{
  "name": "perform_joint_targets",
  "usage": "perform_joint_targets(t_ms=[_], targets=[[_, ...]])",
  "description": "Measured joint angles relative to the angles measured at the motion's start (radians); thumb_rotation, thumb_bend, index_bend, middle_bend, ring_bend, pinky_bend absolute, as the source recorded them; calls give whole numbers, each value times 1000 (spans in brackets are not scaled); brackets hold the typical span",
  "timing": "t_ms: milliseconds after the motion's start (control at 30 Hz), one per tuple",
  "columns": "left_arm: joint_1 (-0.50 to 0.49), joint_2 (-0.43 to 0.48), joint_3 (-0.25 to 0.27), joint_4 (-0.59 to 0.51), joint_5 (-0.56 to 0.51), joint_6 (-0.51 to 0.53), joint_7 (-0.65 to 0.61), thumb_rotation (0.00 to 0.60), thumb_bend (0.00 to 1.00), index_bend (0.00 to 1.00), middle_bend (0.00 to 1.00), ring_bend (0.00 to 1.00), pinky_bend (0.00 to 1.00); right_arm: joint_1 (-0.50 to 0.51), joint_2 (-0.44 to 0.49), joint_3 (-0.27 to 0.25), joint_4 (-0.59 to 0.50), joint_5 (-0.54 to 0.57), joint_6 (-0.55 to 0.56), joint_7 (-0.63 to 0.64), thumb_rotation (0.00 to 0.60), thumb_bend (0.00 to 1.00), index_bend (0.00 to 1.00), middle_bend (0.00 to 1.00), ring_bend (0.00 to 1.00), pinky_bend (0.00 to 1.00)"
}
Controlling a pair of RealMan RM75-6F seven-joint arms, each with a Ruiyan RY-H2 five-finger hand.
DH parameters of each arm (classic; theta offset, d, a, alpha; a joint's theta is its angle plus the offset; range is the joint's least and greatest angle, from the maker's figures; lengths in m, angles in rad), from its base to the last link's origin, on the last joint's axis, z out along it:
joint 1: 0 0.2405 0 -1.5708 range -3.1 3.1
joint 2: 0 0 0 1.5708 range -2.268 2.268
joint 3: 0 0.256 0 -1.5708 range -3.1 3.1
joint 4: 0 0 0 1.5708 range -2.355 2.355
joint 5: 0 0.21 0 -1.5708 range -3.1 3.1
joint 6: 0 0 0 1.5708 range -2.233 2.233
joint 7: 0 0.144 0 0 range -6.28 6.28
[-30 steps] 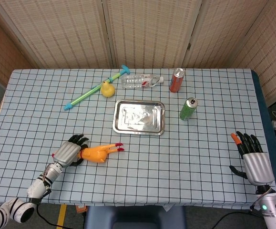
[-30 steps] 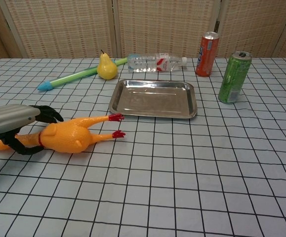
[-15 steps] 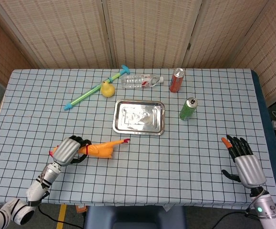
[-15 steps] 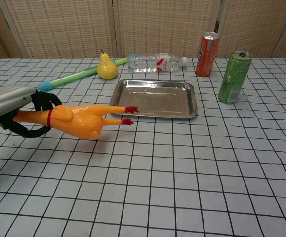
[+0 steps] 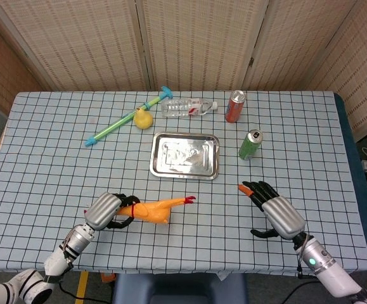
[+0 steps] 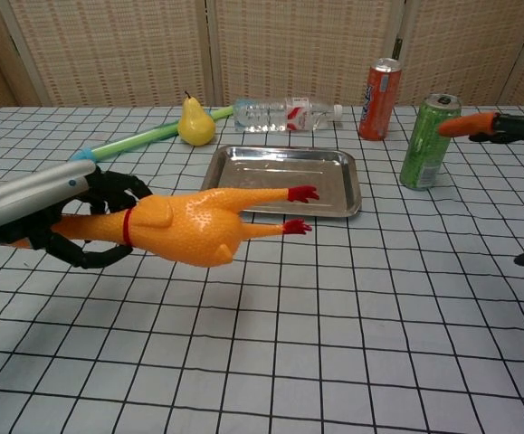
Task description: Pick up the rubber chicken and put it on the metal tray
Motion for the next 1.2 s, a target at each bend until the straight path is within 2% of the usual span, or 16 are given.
perform_joint_targets(t_ms=[333, 567, 733, 767, 833, 867, 900, 967, 1000, 1067, 1200], targets=[[-39, -30, -27, -107, -8, -30, 122, 600, 736, 848, 700, 534, 631, 235, -14, 94, -100, 209, -326, 103, 600, 107, 0, 0, 0, 0], [-65, -58, -44, -155, -25, -57, 168, 600, 736, 849, 700, 534, 631, 328, -71, 125, -108, 332, -412, 99, 600, 107, 0, 0, 0, 0], [-82, -72, -56, -179, -33, -68, 200, 600, 736, 848, 701, 534, 632, 370, -99, 130, -106, 405, -445, 81, 600, 108, 0, 0, 0, 16], [-84, -74, -59, -179, -34, -67, 203, 600, 736, 848, 700, 534, 632, 375, -102, 128, -106, 413, -447, 73, 600, 111, 9, 14, 19, 80], [-84, -77, -61, -178, -38, -63, 207, 600, 736, 848, 701, 533, 632, 381, -108, 123, -110, 429, -442, 52, 600, 120, 82, 92, 111, 280], [-85, -77, -61, -177, -41, -63, 207, 600, 736, 848, 701, 534, 632, 382, -110, 121, -112, 435, -438, 45, 600, 130, 214, 203, 250, 456], [-85, -77, -60, -176, -43, -65, 205, 600, 736, 848, 701, 534, 632, 383, -113, 120, -114, 438, -432, 40, 600, 136, 302, 272, 337, 546], [-86, -77, -58, -173, -46, -66, 202, 600, 735, 848, 701, 534, 632, 385, -116, 116, -122, 448, -424, 37, 600, 165, 554, 457, 556, 765], [-86, -77, -58, -171, -47, -65, 201, 600, 735, 849, 701, 534, 632, 386, -117, 115, -125, 453, -425, 36, 600, 179, 641, 522, 624, 848], [-86, -77, -60, -168, -48, -62, 198, 600, 734, 848, 701, 534, 632, 389, -118, 109, -128, 456, -426, 32, 600, 205, 761, 614, 722, 958], [-88, -73, -62, -165, -50, -56, 188, 600, 734, 848, 700, 534, 632, 396, -112, 102, -131, 462, -434, 36, 600, 269, 891, 709, 826, 1000]])
